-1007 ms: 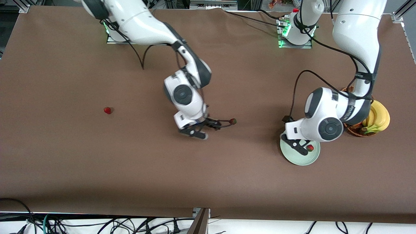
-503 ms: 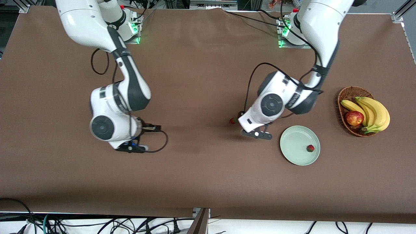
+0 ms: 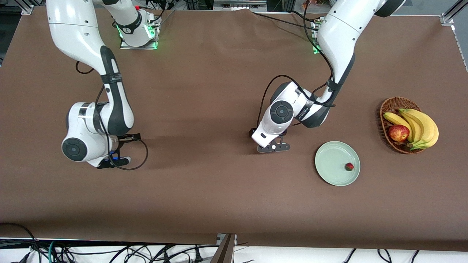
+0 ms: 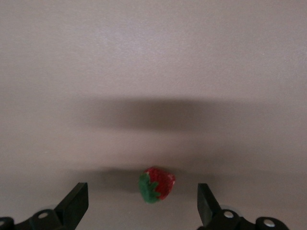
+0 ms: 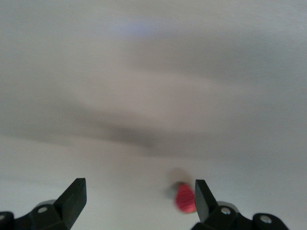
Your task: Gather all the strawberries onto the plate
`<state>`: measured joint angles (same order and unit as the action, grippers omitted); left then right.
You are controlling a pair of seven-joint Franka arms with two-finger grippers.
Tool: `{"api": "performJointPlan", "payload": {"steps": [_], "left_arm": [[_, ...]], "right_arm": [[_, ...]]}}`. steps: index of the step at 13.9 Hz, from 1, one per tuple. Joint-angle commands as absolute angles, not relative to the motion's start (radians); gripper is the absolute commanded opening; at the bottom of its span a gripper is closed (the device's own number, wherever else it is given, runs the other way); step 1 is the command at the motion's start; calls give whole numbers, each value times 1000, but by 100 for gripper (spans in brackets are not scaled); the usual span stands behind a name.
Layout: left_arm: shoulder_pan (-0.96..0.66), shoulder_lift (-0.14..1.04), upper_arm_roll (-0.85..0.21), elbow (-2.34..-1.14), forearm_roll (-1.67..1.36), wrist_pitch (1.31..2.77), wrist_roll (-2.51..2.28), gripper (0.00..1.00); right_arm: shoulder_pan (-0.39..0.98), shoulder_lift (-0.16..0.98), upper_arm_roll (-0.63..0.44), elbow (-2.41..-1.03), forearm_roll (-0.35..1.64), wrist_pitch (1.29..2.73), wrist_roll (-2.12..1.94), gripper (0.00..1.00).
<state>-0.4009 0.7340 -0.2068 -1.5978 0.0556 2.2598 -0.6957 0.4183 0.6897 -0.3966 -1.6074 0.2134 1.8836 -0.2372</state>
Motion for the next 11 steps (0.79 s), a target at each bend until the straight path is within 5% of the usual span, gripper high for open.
{"api": "performJointPlan", "payload": {"steps": [1, 6, 10, 11], "left_arm": [[-426, 753, -195, -1611, 60, 2321, -713, 95], [-433, 767, -193, -1614, 61, 2324, -713, 81], [-430, 772, -195, -1615, 61, 2322, -713, 31], [-430, 772, -195, -1618, 61, 2324, -713, 26]], "right_arm": [[434, 615, -411, -1767, 206, 1986, -310, 100], [434, 591, -413, -1882, 204, 2053, -365, 100], [434, 566, -426, -1939, 206, 2049, -417, 100], [434, 566, -437, -1944, 206, 2049, -426, 100]]}}
